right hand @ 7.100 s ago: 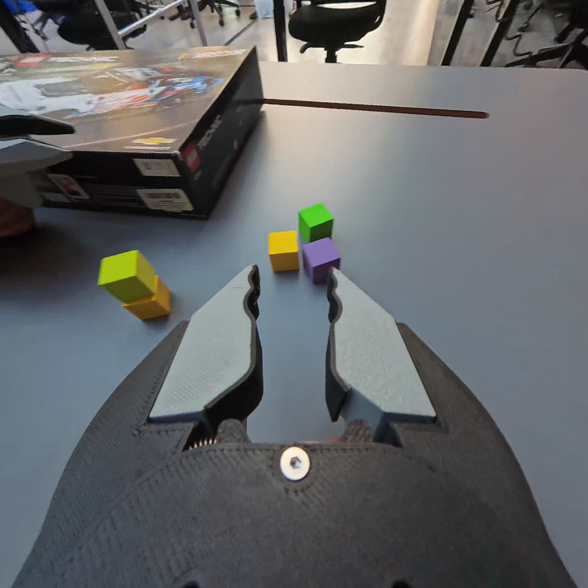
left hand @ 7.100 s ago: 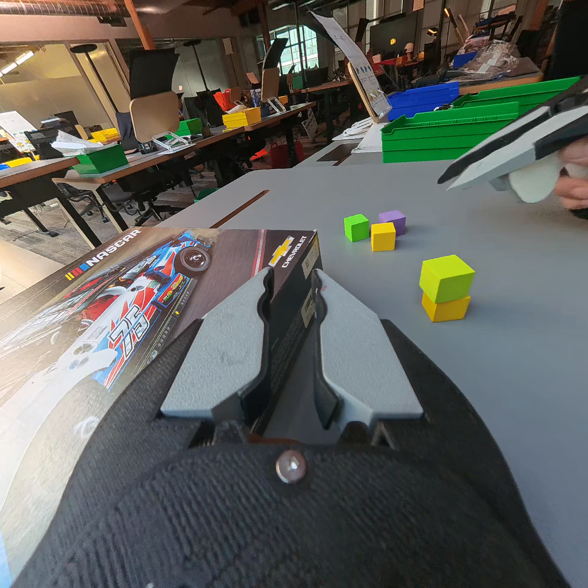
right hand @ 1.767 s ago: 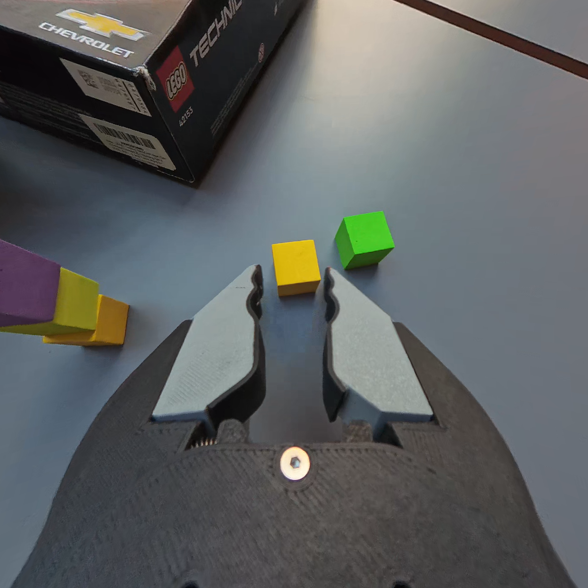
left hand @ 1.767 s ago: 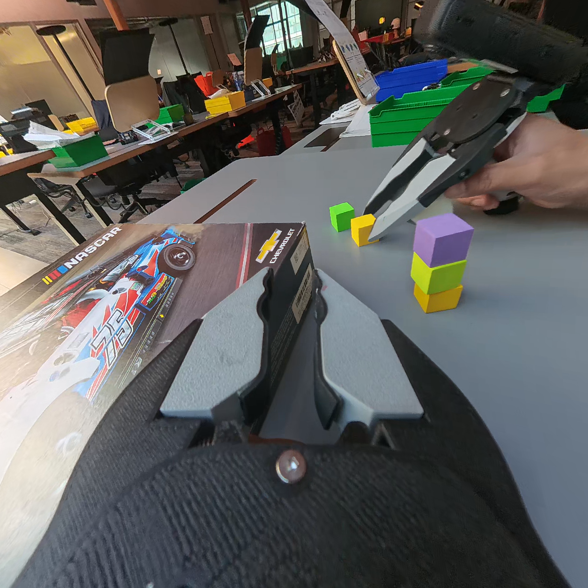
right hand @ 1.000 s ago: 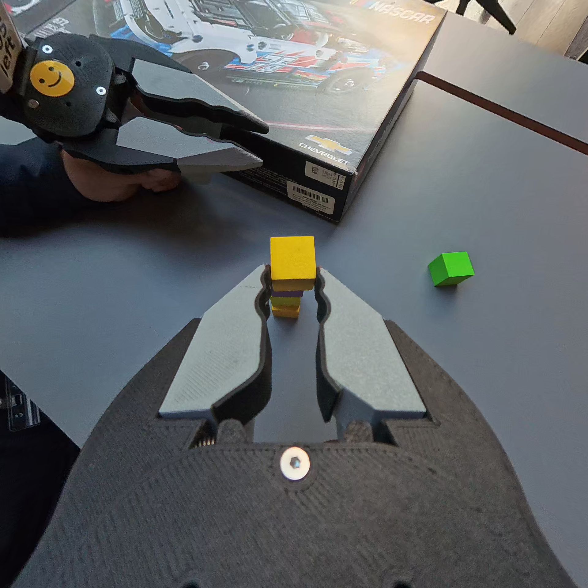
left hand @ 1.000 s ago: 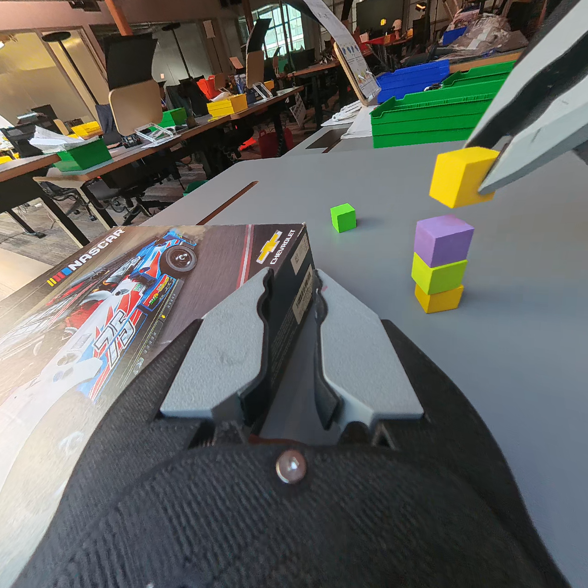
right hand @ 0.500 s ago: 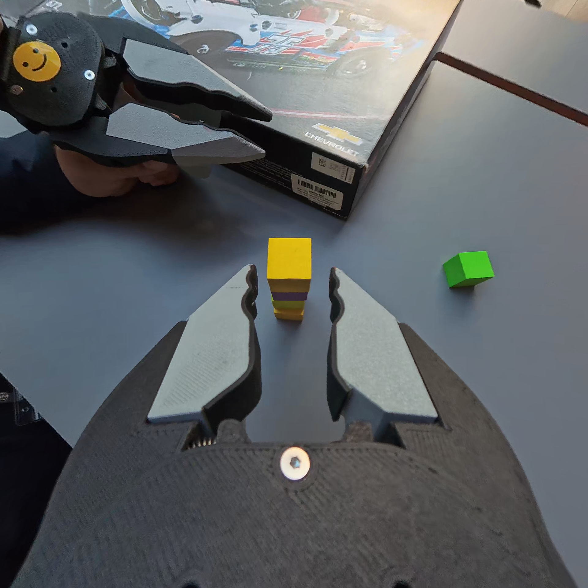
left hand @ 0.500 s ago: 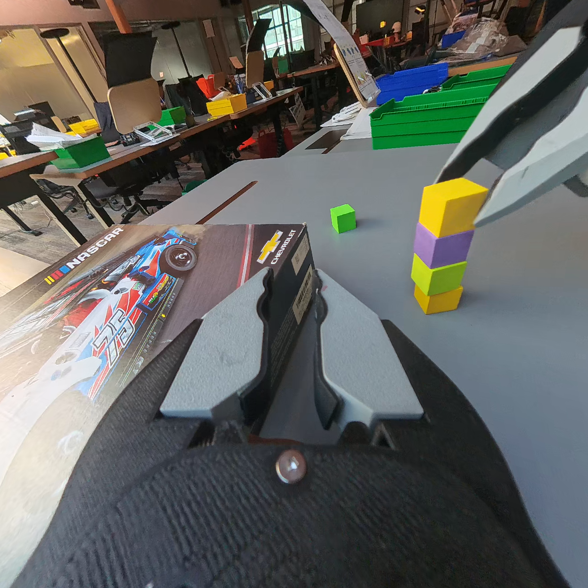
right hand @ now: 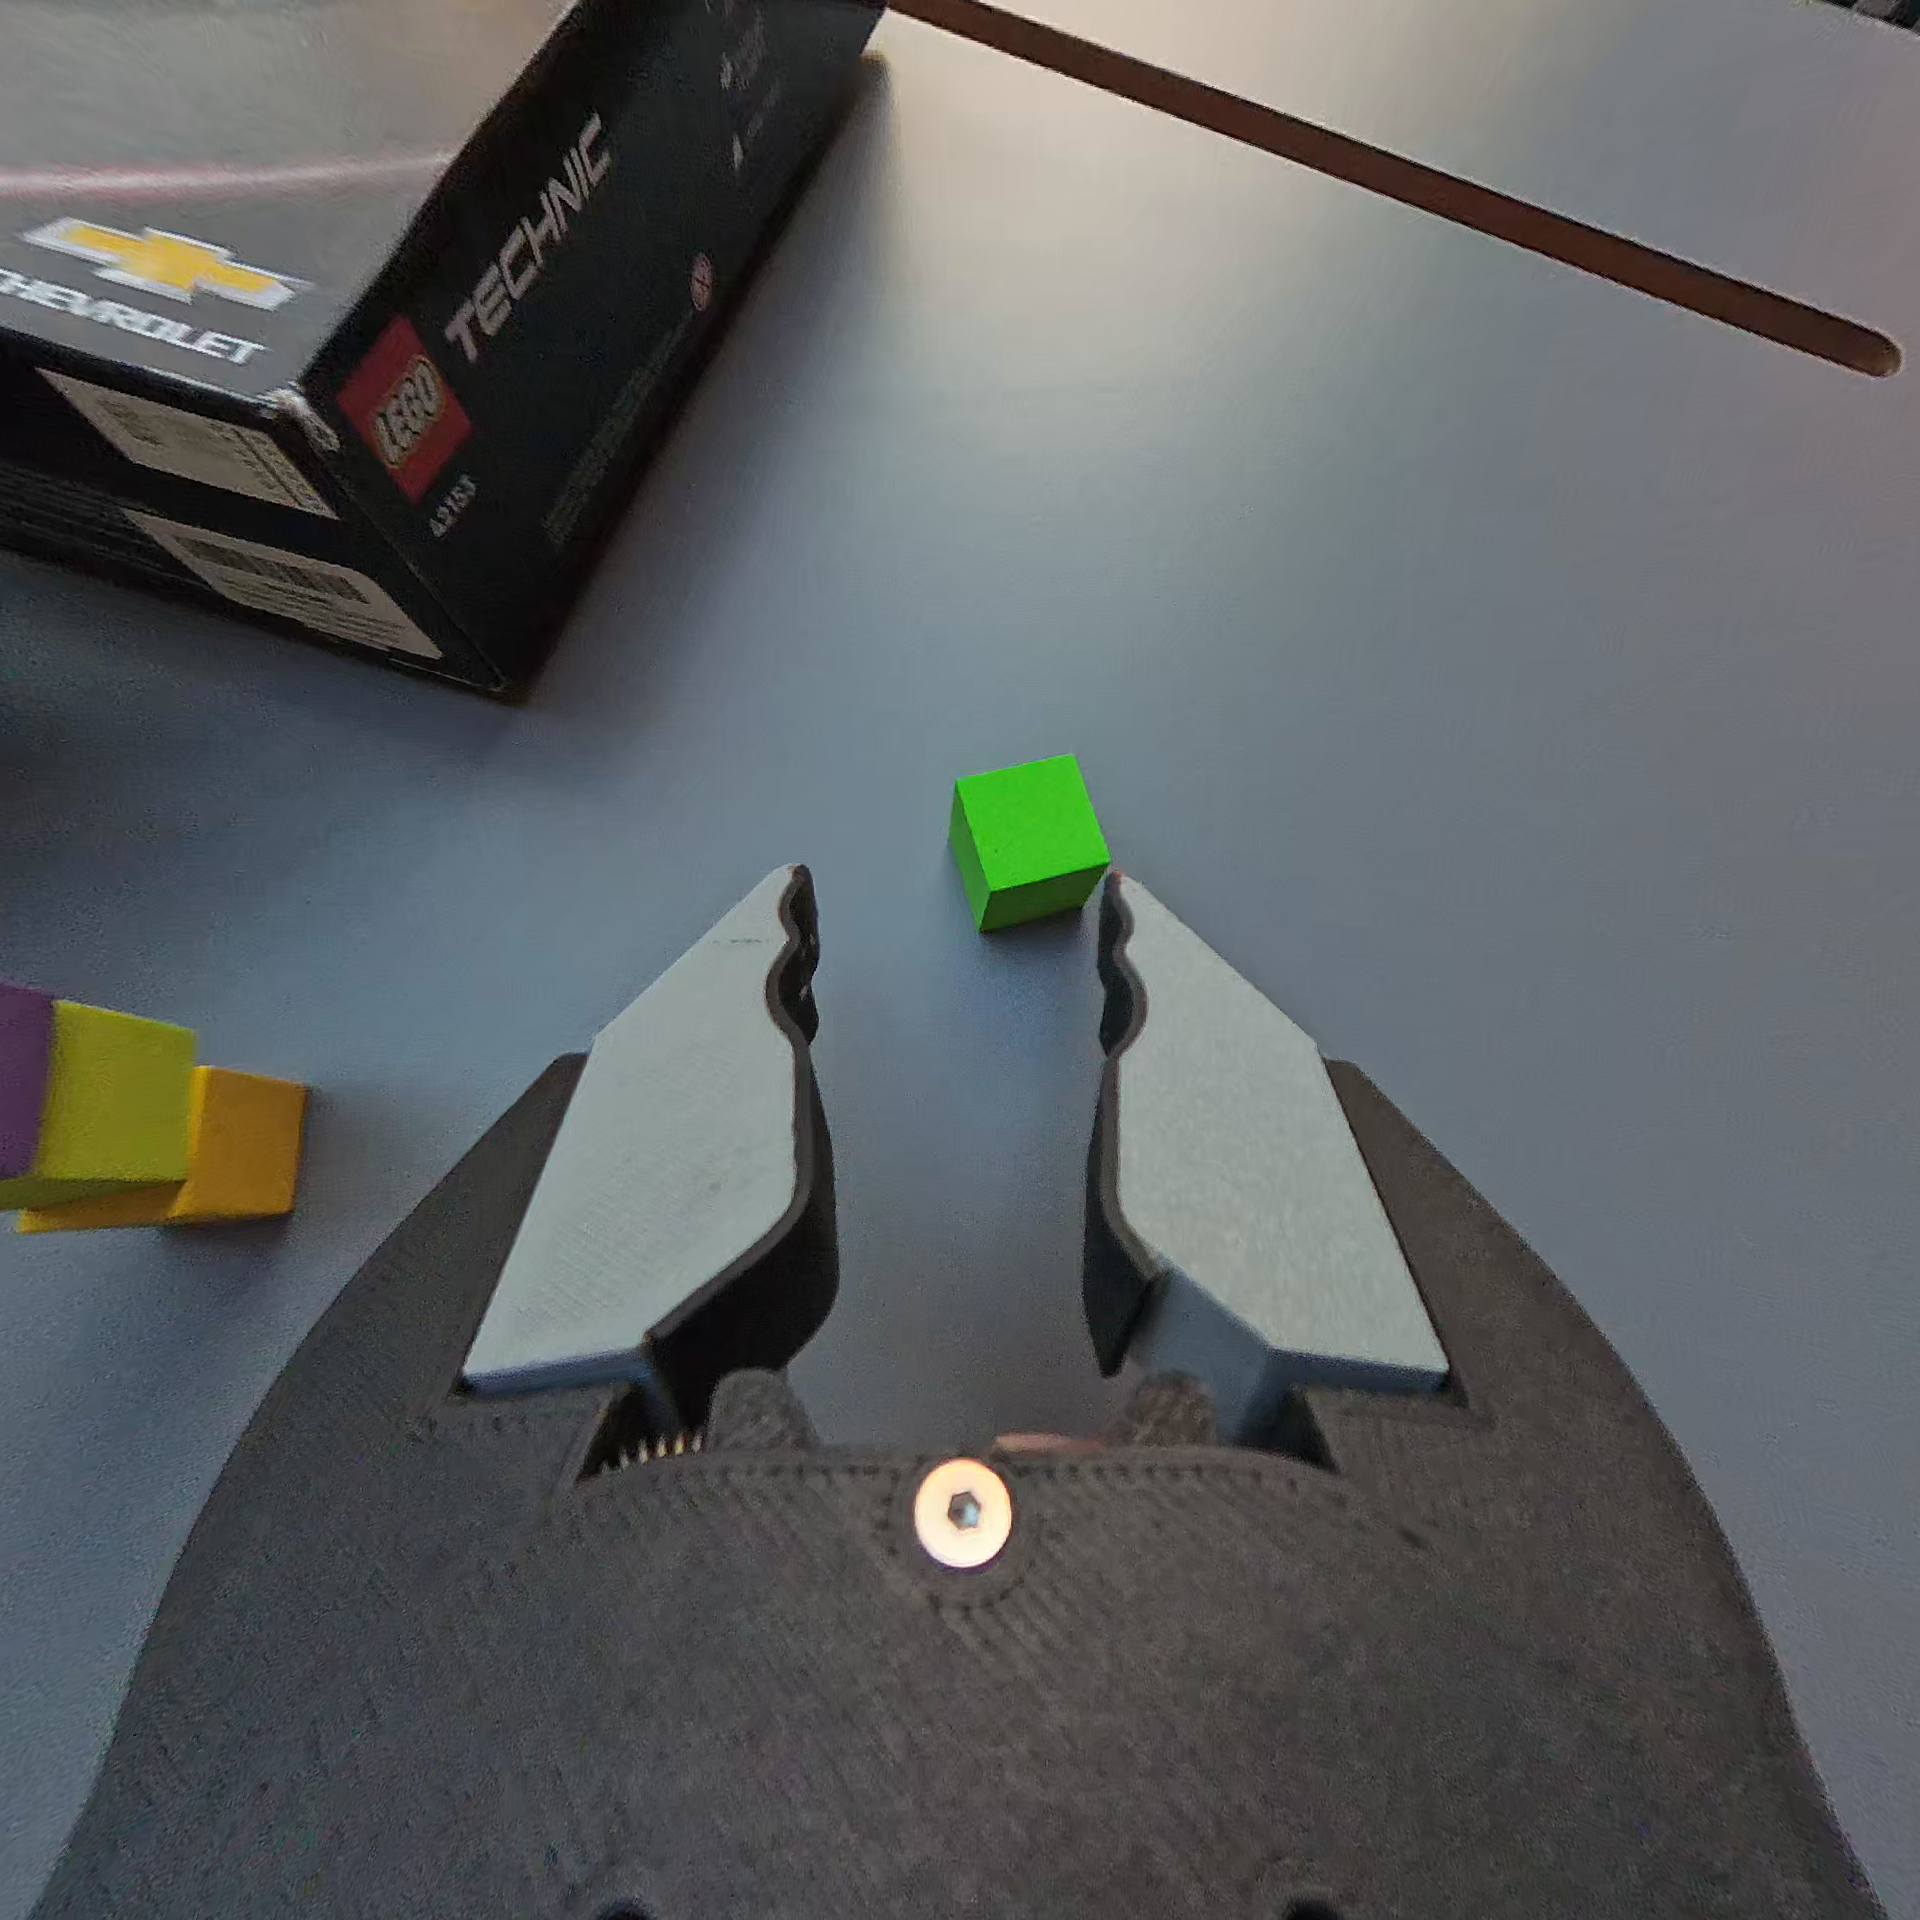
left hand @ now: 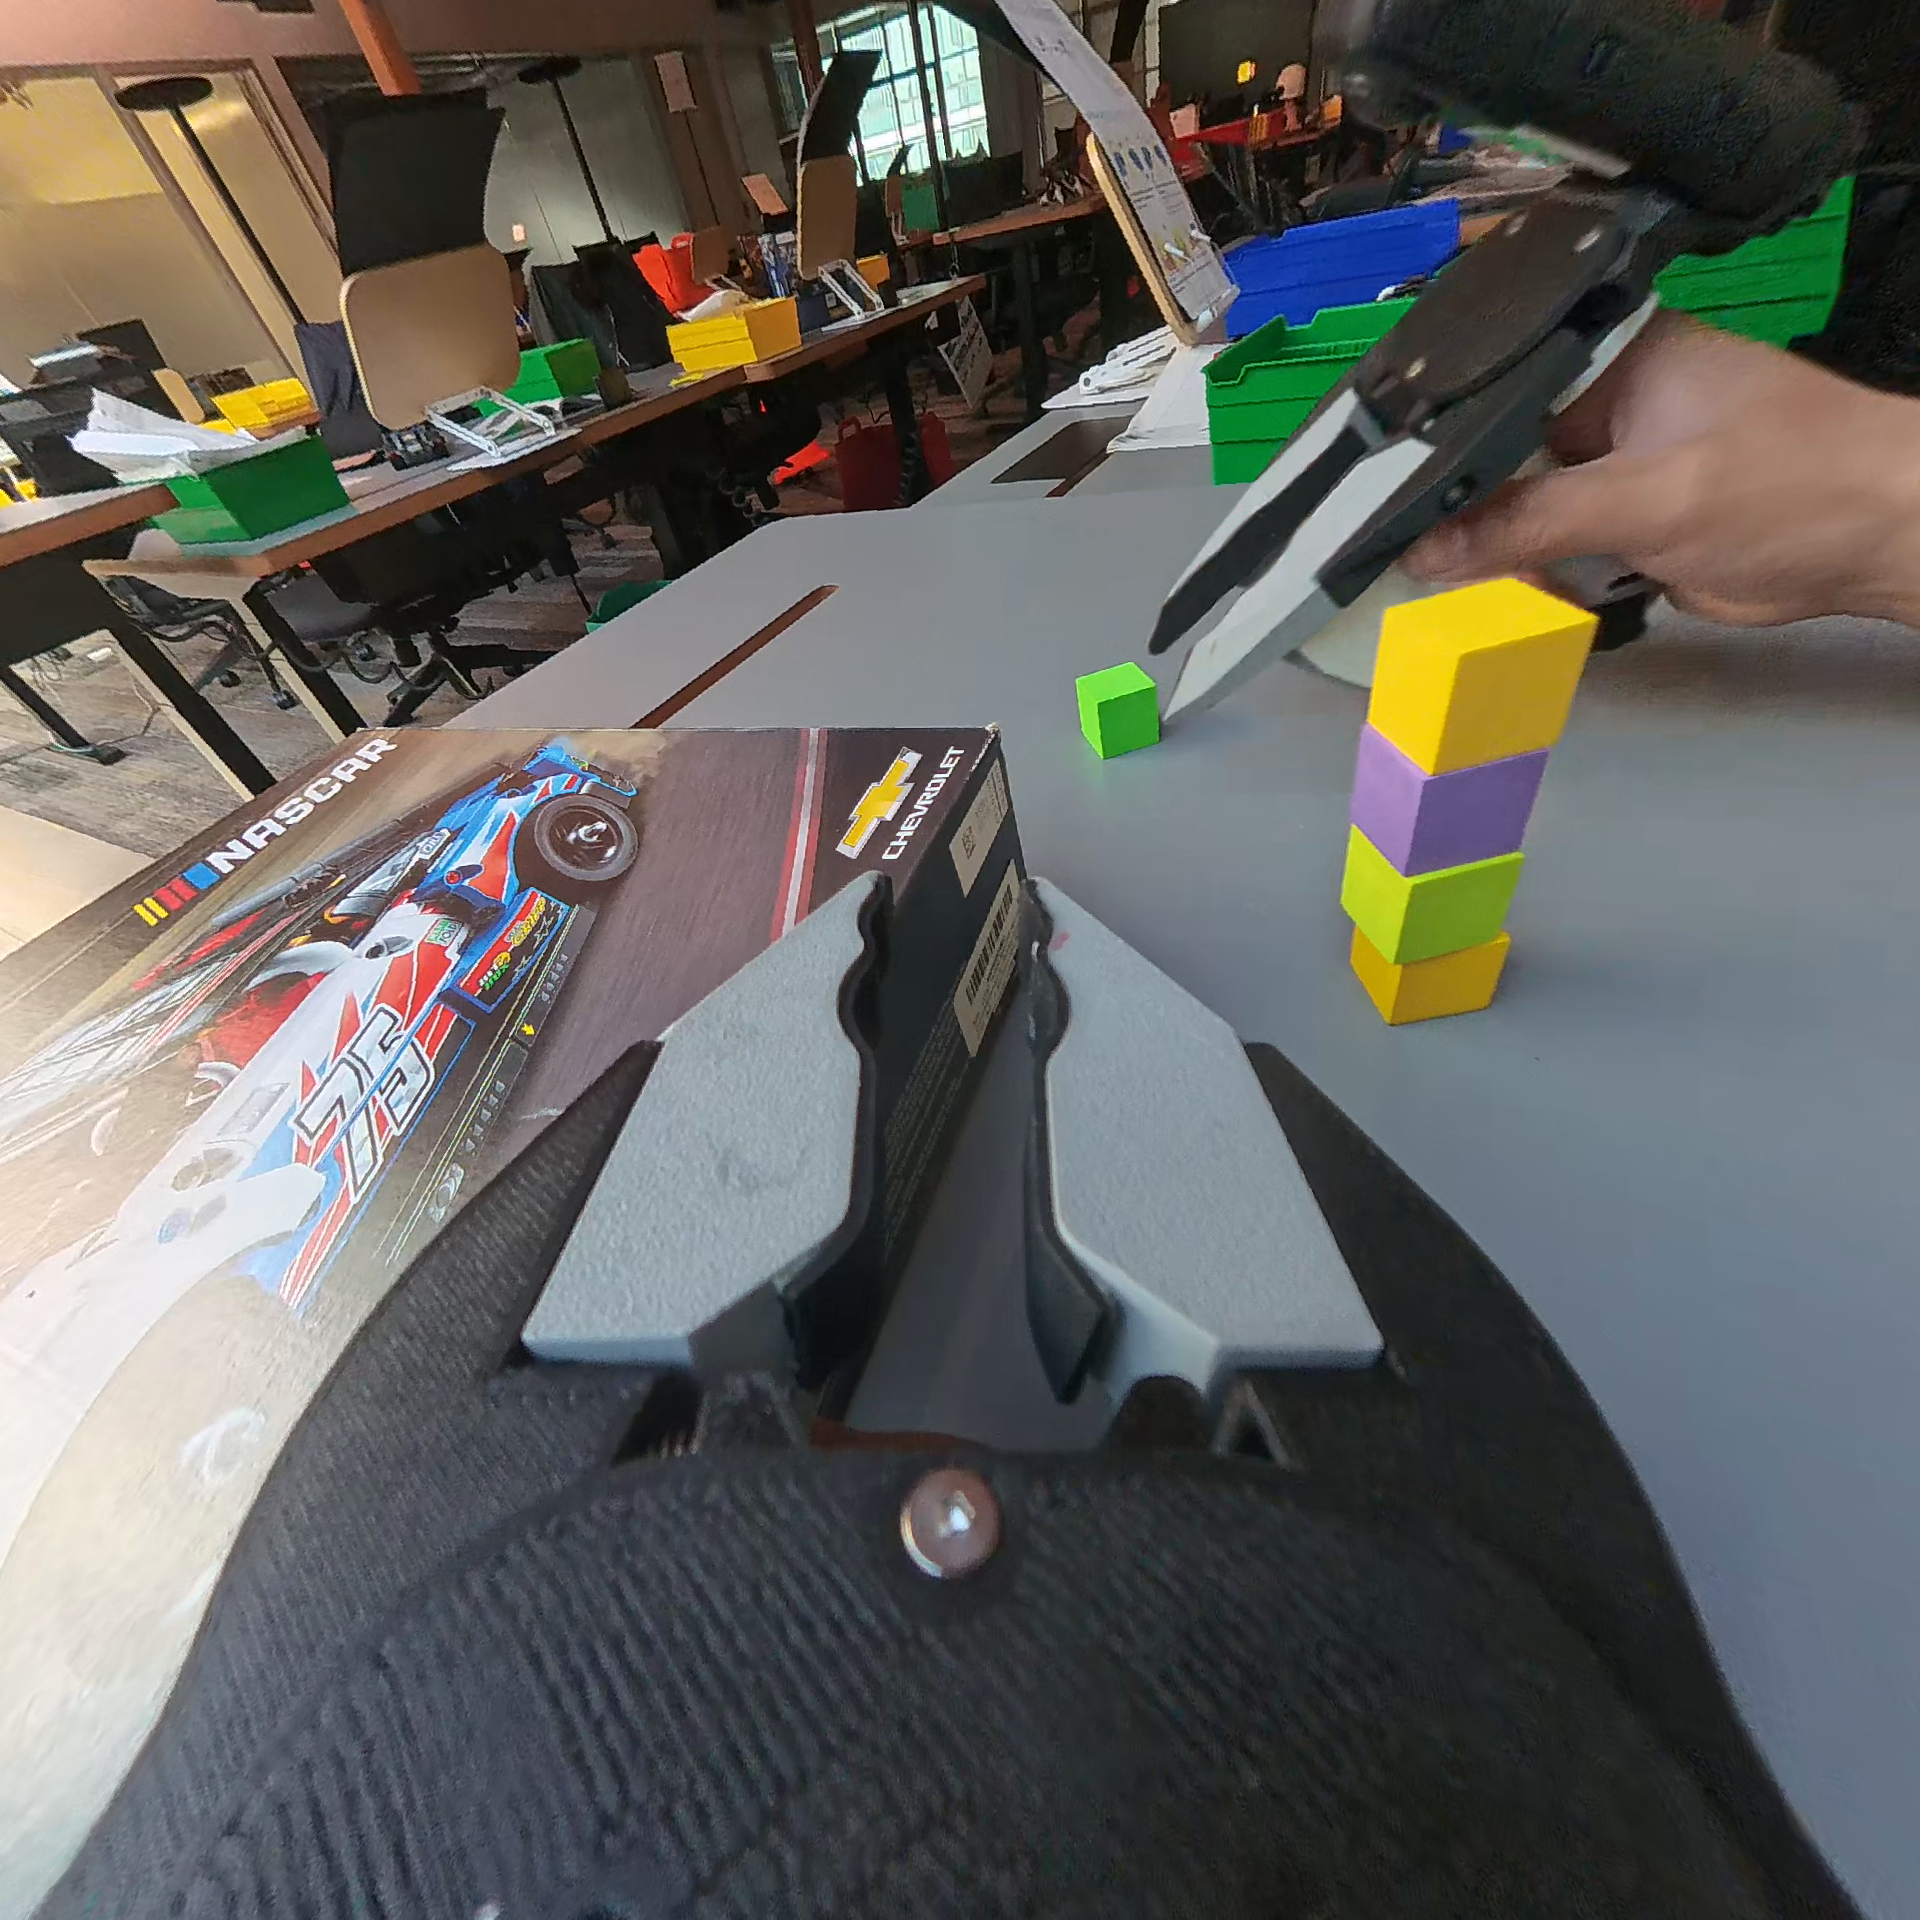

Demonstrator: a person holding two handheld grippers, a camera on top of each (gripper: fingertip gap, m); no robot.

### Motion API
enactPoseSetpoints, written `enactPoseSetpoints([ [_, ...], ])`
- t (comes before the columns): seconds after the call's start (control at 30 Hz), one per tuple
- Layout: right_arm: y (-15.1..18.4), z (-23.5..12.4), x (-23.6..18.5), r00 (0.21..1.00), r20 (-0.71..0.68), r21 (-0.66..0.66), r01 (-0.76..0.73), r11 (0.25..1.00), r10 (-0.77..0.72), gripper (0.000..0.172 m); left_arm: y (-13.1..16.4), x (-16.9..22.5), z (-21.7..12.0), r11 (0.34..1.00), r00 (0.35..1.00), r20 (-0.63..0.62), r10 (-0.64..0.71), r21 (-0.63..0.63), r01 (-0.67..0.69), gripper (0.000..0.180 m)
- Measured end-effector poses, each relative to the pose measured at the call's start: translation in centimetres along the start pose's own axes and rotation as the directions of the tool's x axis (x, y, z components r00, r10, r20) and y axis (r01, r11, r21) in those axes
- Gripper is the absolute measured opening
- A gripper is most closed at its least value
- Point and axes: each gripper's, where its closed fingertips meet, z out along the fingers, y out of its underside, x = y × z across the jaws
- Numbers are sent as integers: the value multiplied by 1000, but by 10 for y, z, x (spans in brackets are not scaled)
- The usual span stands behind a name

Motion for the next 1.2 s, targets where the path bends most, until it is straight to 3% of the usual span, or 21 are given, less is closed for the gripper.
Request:
enactPoseSetpoints([
  [0.13, 5, 21, 11, 999, -5, -64, 40, 997, -40, 52, 0, -1, 0, 1000, 1000, -6, -13, -1, 13, 22],
  [0.2, 7, 24, 11, 999, 11, -77, 42, 996, -41, 25, 1, -1, 0, 1000, 1000, -9, -18, -3, 18, 22],
  [0.33, -5, 8, -2, 998, 49, -25, 32, 999, -31, 25, 1, 0, 1, 1000, 1000, -13, -18, -9, 18, 22],
  [0.5, -39, -47, -37, 995, 97, 66, 33, 997, -39, 25, 1, 0, 1, 1000, 1000, -13, -14, -11, 14, 22],
  [0.7, -53, -91, -89, 982, 190, 41, 17, 999, -25, 25, 1, 0, 1, 1000, 1000, -7, -8, -7, 8, 22],
  [0.87, -50, -95, -116, 980, 189, 12, 58, 998, -59, 25, 0, 0, 0, 1000, 1000, -5, -1, -5, 1, 22],
  [1.2, -32, -85, -131, 973, 216, -39, 85, 996, -75, 31, 0, 0, 0, 1000, 1000, -5, -2, -4, 2, 22],
])
